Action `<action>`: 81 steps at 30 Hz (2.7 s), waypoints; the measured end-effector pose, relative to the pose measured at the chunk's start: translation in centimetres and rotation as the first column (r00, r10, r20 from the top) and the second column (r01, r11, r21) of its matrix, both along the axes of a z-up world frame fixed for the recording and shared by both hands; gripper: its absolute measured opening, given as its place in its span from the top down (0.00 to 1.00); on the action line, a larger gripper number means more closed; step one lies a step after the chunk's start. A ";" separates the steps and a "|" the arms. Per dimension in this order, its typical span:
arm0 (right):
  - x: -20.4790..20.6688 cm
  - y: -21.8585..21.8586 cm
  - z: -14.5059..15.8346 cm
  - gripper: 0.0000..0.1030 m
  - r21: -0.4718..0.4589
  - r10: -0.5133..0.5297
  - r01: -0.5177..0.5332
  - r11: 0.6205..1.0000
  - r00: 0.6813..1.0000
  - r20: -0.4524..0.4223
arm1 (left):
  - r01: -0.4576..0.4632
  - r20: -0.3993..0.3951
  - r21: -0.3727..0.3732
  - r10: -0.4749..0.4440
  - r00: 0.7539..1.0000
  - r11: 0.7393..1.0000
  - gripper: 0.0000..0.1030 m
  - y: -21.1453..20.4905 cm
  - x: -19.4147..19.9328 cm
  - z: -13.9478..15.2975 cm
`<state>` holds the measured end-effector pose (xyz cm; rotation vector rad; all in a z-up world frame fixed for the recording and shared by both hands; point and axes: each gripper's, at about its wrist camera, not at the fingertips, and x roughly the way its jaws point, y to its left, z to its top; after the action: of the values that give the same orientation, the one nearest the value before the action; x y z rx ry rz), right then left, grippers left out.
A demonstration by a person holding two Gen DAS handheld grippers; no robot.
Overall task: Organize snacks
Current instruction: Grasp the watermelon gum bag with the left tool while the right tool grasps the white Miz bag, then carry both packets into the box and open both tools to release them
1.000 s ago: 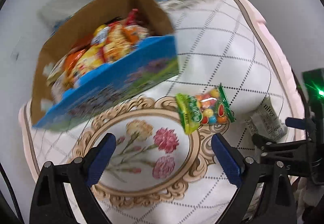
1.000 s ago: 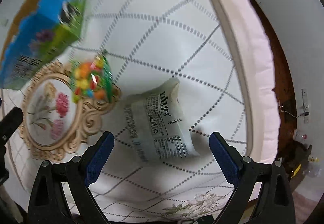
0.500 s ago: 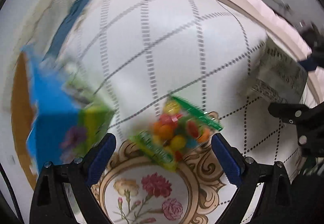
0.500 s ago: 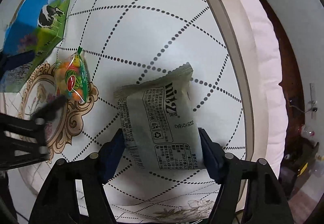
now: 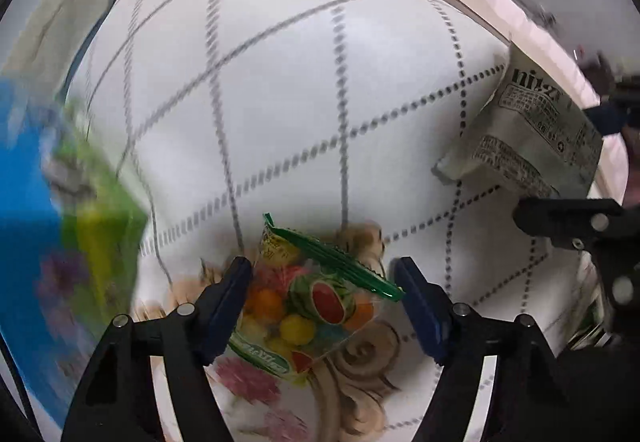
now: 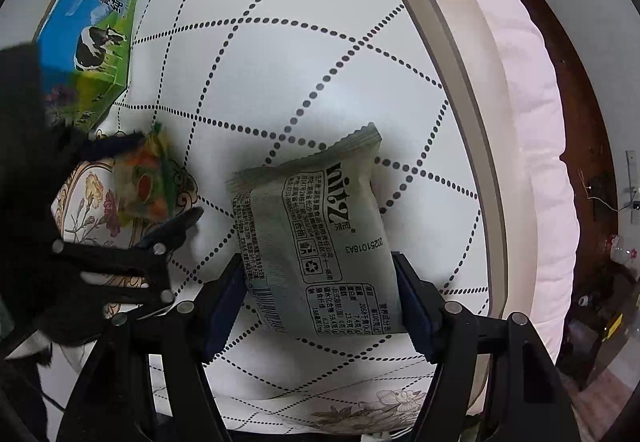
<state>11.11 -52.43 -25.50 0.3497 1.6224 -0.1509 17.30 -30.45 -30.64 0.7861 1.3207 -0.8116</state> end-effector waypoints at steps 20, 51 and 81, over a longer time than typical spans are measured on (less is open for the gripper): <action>2.3 3.4 -2.8 0.13 0.118 0.042 -0.036 0.992 0.998 -0.051 | -0.593 -0.320 -0.012 0.559 0.765 0.805 0.27 15.0 2.8 -1.7; 0.8 7.8 4.3 0.35 0.067 0.110 -0.119 0.991 0.986 0.126 | -0.681 -0.205 -0.179 0.650 0.732 0.710 0.43 16.7 -2.7 4.7; 30.0 23.4 11.7 0.35 0.055 0.274 -0.294 0.954 0.935 0.227 | -0.787 -0.237 -0.150 0.751 0.616 0.598 0.42 24.8 27.0 11.3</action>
<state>41.15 -28.99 -13.78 0.1873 1.4469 0.1755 44.28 -5.63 -19.37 -0.1046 1.4800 -0.2966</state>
